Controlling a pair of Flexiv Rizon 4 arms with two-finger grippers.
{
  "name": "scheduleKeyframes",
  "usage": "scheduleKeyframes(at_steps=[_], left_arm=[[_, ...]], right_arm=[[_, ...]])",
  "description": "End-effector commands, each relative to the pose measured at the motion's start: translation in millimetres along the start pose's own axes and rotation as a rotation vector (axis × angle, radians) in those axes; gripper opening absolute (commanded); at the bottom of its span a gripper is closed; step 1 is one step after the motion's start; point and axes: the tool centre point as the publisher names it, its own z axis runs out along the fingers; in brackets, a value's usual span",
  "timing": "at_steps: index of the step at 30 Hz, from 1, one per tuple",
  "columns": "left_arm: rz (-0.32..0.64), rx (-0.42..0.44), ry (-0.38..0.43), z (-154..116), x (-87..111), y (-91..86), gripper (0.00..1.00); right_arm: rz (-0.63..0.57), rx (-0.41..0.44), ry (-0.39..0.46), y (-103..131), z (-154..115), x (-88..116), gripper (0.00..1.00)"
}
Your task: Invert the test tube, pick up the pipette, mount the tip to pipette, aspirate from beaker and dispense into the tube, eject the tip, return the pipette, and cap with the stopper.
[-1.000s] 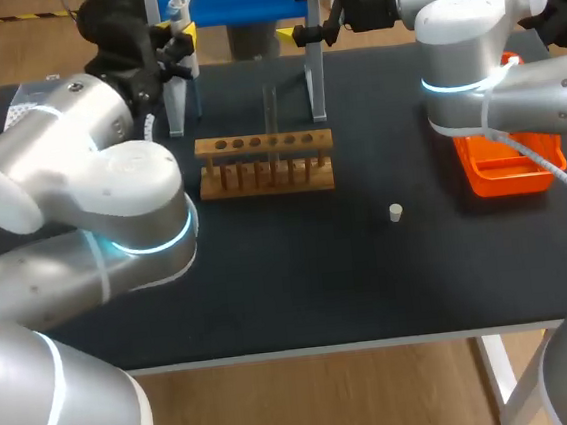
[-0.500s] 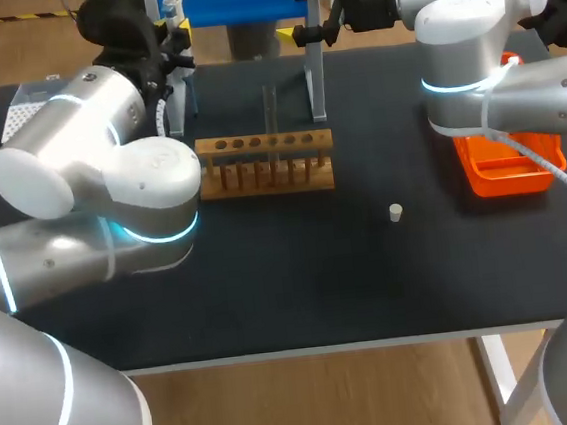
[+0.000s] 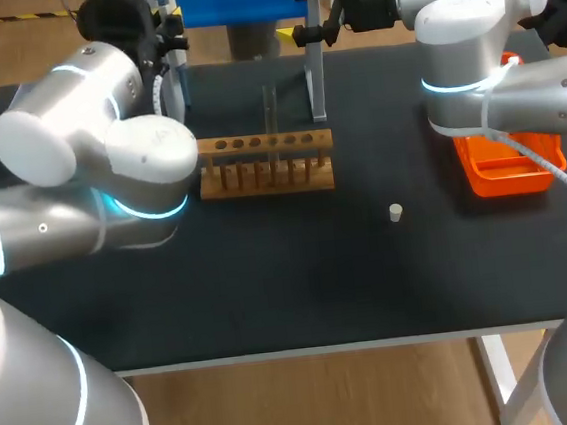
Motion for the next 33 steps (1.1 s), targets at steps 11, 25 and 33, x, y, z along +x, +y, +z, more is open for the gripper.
scheduleKeyframes(at_steps=[11,25,33], left_arm=[[-0.019,-0.058,-0.08,34.7,3.9,1.5,0.0],[-0.009,-0.085,-0.114,50.8,2.5,-0.7,0.0],[-0.014,-0.109,-0.14,57.8,-0.8,0.0,0.0]], right_arm=[[0.0,-0.001,0.0,-0.3,0.2,-0.2,1.0],[0.0,-0.001,0.0,-0.3,0.2,-0.2,1.0],[0.0,-0.001,0.0,-0.3,0.2,-0.2,1.0]])
